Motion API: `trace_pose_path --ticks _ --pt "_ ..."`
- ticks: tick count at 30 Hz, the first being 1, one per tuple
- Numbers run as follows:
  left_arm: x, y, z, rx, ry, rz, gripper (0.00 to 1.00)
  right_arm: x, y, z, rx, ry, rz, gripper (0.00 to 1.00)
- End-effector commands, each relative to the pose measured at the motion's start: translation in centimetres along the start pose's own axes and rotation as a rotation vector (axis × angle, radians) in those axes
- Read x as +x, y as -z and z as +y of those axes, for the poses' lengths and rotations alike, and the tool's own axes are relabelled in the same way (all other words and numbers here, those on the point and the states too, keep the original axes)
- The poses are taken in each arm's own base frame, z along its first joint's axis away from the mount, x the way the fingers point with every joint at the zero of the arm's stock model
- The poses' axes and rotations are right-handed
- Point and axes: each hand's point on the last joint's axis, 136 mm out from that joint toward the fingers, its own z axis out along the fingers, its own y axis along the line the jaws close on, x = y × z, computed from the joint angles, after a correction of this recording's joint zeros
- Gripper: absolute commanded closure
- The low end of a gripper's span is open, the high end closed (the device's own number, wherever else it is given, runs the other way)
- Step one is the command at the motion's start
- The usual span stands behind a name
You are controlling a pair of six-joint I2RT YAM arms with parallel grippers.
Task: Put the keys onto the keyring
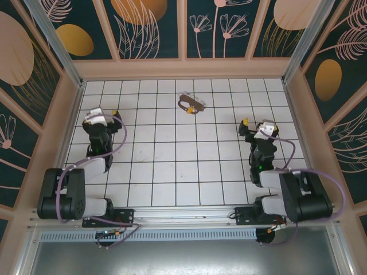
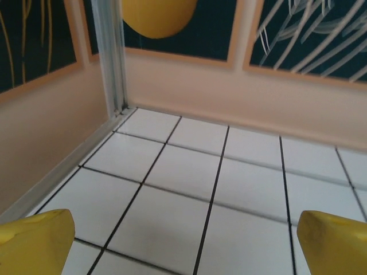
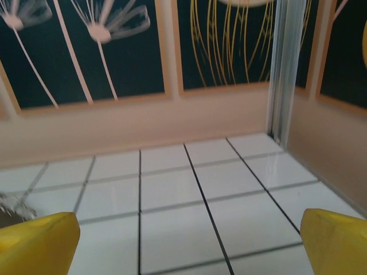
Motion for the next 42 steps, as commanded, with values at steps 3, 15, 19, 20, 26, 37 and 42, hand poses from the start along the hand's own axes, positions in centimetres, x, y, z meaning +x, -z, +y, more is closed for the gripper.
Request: trace_pose_path --ticks 3,15,19,20,26,37,42 --pt "1.0 0.0 -0.7 -0.008 0.189 0.223 0.01 -2.6 -2.8 0.3 0.088 -0.065 0.131 0.01" --pt "2.5 5.1 -11.8 0.446 0.276 0.466 0.01 4.7 -13.4 14.0 -0.335 0.03 0.727 0.01" --pt "2.4 6.8 -13.6 0.489 0.269 0.47 0.01 8.2 -16.8 18.0 -0.421 0.081 0.846 0.05" --pt "2.4 7.0 -13.8 0.492 0.267 0.47 0.01 9.1 -17.5 18.6 -0.432 0.083 0.869 0.07" --pt "2.6 8.3 -15.3 0.546 0.285 0.464 0.01 12.5 -21.3 21.6 -0.463 0.118 0.936 0.15" --pt "3.6 8.4 -17.7 0.585 0.259 0.504 0.01 17.0 -20.4 23.7 -0.492 0.188 1.039 0.27" --pt "3.6 8.3 -17.9 0.576 0.232 0.501 0.01 18.2 -19.9 23.2 -0.481 0.203 1.072 0.36"
